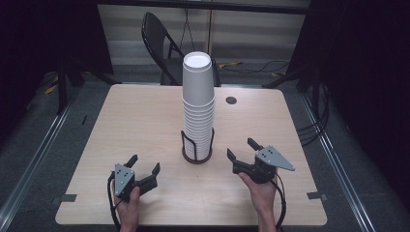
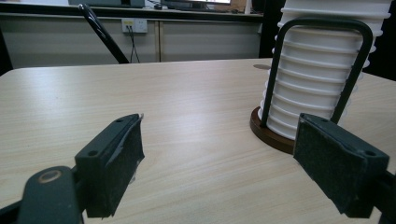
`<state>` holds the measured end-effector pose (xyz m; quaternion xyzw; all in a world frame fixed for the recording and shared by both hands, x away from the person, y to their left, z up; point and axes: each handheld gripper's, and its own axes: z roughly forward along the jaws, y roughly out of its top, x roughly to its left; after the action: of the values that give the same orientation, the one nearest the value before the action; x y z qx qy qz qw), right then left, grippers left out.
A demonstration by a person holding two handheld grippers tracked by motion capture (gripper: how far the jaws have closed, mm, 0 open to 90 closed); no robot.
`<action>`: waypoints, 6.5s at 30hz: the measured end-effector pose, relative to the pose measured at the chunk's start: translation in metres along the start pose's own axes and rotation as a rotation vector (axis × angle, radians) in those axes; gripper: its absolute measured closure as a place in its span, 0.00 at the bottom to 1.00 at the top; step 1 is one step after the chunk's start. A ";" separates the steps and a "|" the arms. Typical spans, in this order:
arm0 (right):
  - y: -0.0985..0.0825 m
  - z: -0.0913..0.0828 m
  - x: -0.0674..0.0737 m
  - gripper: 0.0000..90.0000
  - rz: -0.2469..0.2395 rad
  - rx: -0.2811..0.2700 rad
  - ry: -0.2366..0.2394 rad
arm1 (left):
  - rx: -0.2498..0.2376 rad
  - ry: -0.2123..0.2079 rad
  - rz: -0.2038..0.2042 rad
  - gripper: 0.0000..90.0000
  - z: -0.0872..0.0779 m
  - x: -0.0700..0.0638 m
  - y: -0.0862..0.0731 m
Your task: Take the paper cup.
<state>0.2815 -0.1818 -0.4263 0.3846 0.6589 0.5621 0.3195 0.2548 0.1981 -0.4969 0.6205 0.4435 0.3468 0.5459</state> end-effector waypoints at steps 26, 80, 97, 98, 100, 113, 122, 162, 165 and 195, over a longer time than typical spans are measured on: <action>0.063 0.018 0.006 0.16 0.006 -0.023 0.130 | -0.002 -0.002 0.007 0.18 0.000 0.000 0.000; 0.168 0.072 0.031 0.15 -0.029 -0.054 0.278 | -0.010 0.000 0.005 0.18 -0.001 -0.001 0.000; 0.178 0.102 0.038 0.11 -0.053 -0.005 0.282 | -0.011 -0.003 0.006 0.18 -0.001 -0.001 -0.001; 0.178 0.103 0.039 0.11 -0.054 -0.003 0.279 | -0.012 -0.002 0.006 0.18 -0.001 -0.001 -0.001; 0.179 0.104 0.041 0.11 -0.059 0.004 0.272 | -0.011 -0.003 0.005 0.18 -0.001 0.000 -0.001; 0.177 0.116 0.046 0.12 -0.074 0.040 0.244 | -0.015 -0.003 0.002 0.18 -0.001 0.000 -0.001; 0.178 0.115 0.047 0.13 -0.086 0.022 0.237 | -0.016 -0.004 0.003 0.18 -0.002 0.000 -0.001; 0.201 0.105 0.049 0.15 -0.061 -0.097 0.248 | -0.018 -0.005 0.001 0.18 -0.002 0.000 -0.001; 0.202 0.106 0.048 0.15 -0.063 -0.099 0.250 | -0.018 -0.005 0.001 0.18 -0.002 0.000 -0.001; 0.234 0.094 0.045 0.15 -0.024 -0.201 0.280 | -0.018 -0.007 0.003 0.18 -0.002 0.000 -0.001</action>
<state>0.3738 -0.0799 -0.2102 0.2607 0.6421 0.6693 0.2680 0.2529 0.1986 -0.4974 0.6178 0.4373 0.3493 0.5523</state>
